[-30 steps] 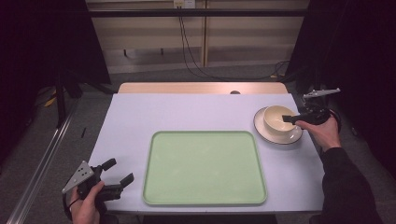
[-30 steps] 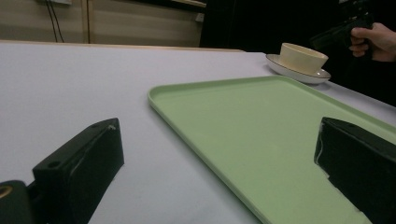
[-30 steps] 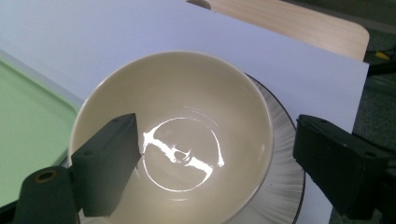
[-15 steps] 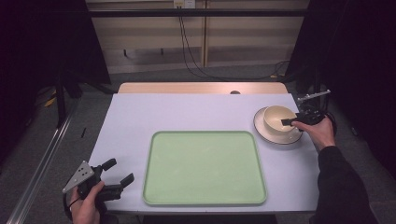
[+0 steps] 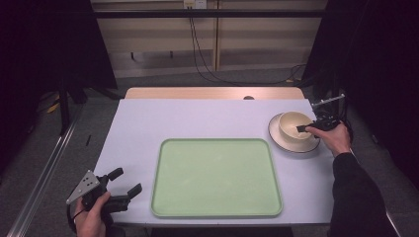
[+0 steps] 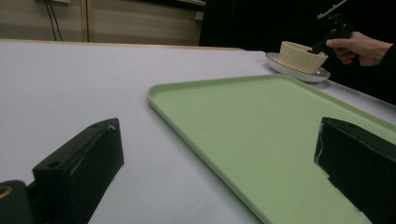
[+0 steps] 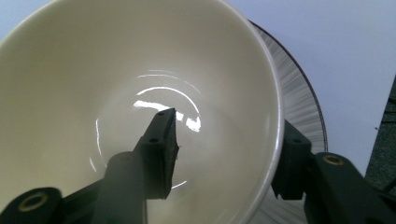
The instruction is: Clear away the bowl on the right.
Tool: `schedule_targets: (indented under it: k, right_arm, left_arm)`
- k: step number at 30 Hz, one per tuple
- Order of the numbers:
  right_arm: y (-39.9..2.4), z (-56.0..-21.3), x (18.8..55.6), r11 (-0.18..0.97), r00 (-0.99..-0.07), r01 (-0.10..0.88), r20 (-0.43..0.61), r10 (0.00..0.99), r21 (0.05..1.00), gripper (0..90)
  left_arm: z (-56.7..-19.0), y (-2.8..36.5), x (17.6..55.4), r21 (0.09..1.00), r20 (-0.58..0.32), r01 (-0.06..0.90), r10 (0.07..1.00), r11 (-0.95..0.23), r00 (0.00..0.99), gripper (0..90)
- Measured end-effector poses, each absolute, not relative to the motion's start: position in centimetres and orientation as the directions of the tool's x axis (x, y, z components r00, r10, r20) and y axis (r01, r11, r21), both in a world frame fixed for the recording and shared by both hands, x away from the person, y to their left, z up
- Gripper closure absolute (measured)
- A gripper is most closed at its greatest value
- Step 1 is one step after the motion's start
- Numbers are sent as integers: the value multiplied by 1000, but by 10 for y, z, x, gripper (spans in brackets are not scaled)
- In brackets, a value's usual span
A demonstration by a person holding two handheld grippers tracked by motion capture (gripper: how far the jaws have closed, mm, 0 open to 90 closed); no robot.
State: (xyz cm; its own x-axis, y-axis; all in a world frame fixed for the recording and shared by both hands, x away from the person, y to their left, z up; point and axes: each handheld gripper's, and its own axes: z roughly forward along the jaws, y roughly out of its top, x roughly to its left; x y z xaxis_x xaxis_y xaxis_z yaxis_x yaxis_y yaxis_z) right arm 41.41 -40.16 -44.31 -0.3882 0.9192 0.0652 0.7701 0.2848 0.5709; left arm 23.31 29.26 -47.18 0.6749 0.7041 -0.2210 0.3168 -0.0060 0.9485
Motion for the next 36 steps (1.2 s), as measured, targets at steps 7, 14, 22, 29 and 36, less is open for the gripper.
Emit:
schedule_targets:
  k: [7,14,22,29,36]
  right_arm:
    - [-403,-444,416,270,-382,780,88,920,565,560]
    - [-405,-445,416,251,-364,794,102,926,554,626]
    - [-407,-447,417,245,-353,808,106,930,535,710]
    - [-407,-446,418,227,-328,821,108,939,523,753]
    - [-409,-446,419,200,-307,830,128,943,520,790]
  left_arm:
    - [-472,293,233,949,-205,314,704,-26,679,14]
    - [-472,293,233,948,-206,316,705,-27,678,14]
    - [-472,293,233,948,-205,317,706,-29,678,14]
    - [-472,293,233,948,-203,317,706,-32,678,14]
    - [-472,293,233,948,-202,317,706,-33,679,14]
